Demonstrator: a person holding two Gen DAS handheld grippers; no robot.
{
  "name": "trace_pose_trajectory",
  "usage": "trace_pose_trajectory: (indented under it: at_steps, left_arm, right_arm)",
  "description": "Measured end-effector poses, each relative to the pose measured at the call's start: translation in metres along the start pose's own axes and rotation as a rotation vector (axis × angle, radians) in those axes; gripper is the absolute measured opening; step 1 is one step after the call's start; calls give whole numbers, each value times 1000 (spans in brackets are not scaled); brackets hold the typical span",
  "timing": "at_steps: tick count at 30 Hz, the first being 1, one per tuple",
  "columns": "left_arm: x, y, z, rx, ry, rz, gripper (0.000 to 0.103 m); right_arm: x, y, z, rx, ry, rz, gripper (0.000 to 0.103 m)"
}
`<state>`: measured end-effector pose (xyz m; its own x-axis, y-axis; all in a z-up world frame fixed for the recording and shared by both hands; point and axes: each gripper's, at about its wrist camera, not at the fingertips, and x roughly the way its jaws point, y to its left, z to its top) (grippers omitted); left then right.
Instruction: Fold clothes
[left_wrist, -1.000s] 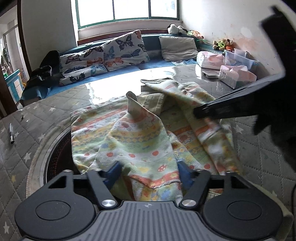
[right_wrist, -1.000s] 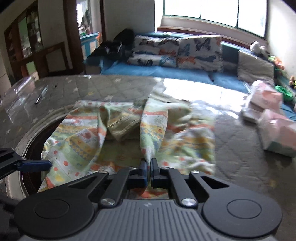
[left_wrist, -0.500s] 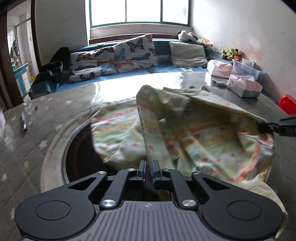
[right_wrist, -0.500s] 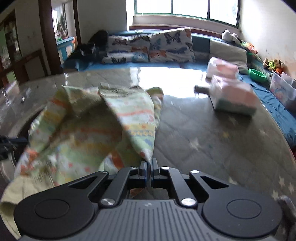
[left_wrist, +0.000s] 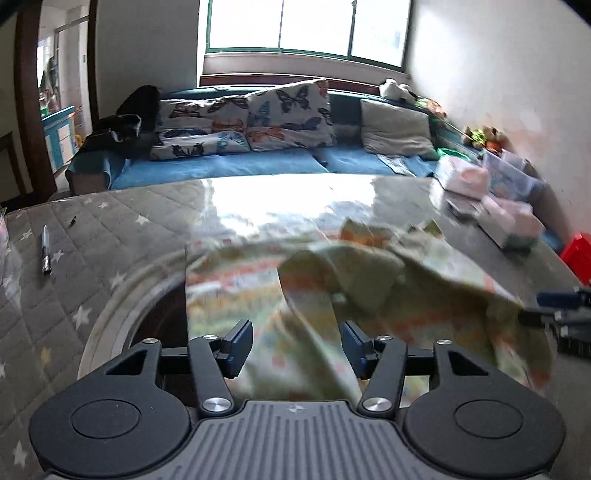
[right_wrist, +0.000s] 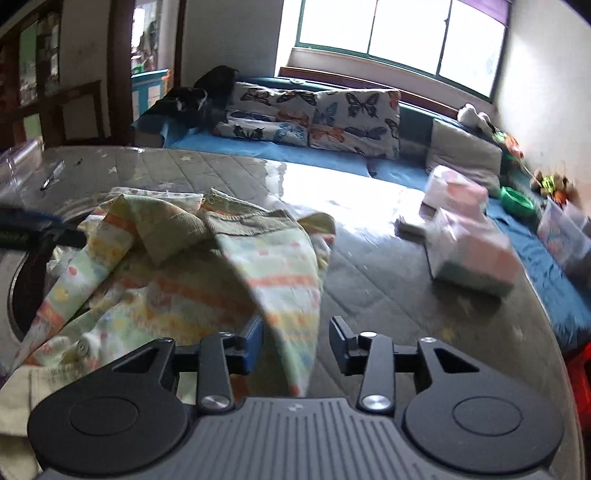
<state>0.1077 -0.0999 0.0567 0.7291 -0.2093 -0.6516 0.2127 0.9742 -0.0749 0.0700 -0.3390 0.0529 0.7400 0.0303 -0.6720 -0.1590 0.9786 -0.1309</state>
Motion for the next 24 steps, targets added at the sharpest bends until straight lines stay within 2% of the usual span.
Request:
trace_pose_trajectory:
  at_steps: [5, 12, 14, 15, 16, 17, 18, 20, 24]
  left_arm:
    - [27, 0, 18, 21, -3, 41, 57]
    - [52, -11, 23, 98, 6, 26, 56]
    - [56, -13, 22, 108, 6, 14, 47]
    - [57, -13, 21, 110, 8, 4, 35]
    - [59, -13, 21, 106, 13, -7, 23]
    - [60, -13, 21, 101, 19, -17, 18]
    - [59, -11, 20, 92, 20, -31, 11]
    - [55, -9, 19, 79, 8, -41, 8]
    - [40, -1, 17, 47, -23, -42, 6]
  right_arm:
    - [23, 17, 13, -88, -10, -16, 43]
    - [52, 36, 21, -174, 8, -26, 43]
    - [56, 41, 20, -196, 7, -37, 37]
    - [54, 38, 20, -185, 3, -39, 31]
    - [52, 35, 19, -171, 0, -41, 19]
    - [49, 32, 18, -158, -4, -43, 14]
    - [47, 29, 18, -144, -7, -45, 13]
    - [43, 23, 16, -118, -14, -50, 10]
    - [34, 11, 14, -64, -29, -58, 8]
